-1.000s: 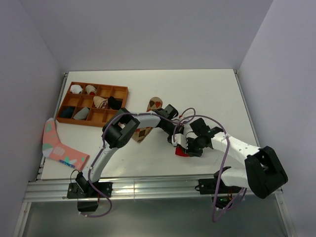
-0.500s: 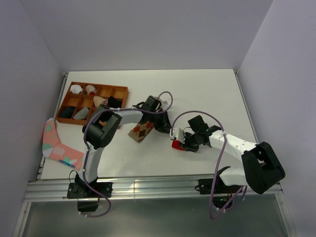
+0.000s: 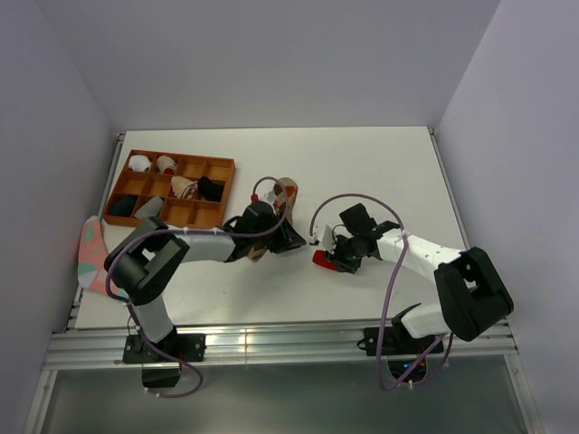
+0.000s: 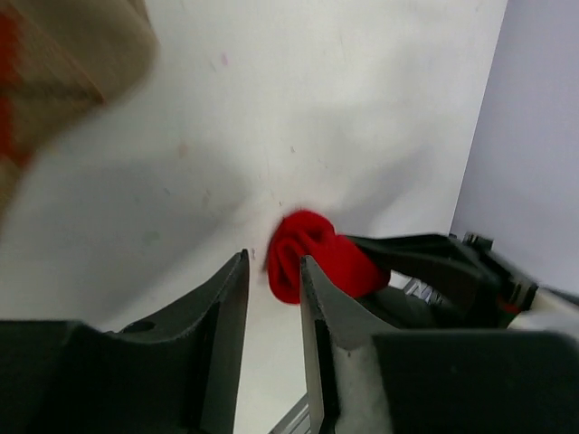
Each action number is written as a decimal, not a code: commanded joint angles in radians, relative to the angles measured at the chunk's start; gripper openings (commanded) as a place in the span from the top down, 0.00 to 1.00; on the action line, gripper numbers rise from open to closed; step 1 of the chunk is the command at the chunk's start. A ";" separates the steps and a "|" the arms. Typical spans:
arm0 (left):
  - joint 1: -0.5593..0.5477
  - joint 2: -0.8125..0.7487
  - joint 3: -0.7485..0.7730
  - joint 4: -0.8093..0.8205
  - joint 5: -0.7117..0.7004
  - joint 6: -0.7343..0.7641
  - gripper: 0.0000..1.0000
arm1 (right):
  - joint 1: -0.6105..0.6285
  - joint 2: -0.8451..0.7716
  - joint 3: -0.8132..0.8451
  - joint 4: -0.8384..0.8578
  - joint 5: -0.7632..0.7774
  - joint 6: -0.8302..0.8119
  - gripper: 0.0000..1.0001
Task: Roll the socks
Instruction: Roll the sock at the center of the board.
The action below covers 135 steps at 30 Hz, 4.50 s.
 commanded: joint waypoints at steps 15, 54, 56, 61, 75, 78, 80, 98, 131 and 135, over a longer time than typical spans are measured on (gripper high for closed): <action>-0.295 0.023 -0.092 0.351 -0.426 -0.334 0.60 | 0.004 0.038 0.080 -0.026 0.024 0.087 0.95; -0.441 0.215 -0.166 0.635 -0.671 -0.583 0.54 | 0.002 0.073 0.082 -0.044 -0.034 0.103 0.96; -0.447 0.212 -0.180 0.651 -0.686 -0.586 0.53 | 0.001 0.081 0.086 -0.044 -0.034 0.103 0.96; -0.455 0.227 -0.192 0.683 -0.693 -0.583 0.51 | 0.002 0.093 0.099 -0.047 -0.038 0.106 0.96; -0.459 0.253 -0.198 0.709 -0.711 -0.607 0.39 | 0.002 0.065 0.116 -0.085 -0.057 0.098 0.97; -0.461 0.263 -0.188 0.700 -0.713 -0.615 0.39 | 0.001 0.050 0.125 -0.111 -0.075 0.091 0.97; -0.461 0.272 -0.177 0.701 -0.710 -0.617 0.40 | 0.001 0.035 0.132 -0.131 -0.084 0.087 0.97; -0.470 0.284 -0.141 0.672 -0.706 -0.624 0.43 | 0.004 -0.031 0.175 -0.237 -0.209 0.031 0.97; -0.464 0.270 -0.122 0.724 -0.710 -0.575 0.82 | 0.041 -0.039 0.186 -0.343 -0.328 -0.092 0.96; -0.449 0.261 -0.105 0.701 -0.679 -0.546 1.00 | 0.039 -0.048 0.179 -0.308 -0.292 -0.062 0.92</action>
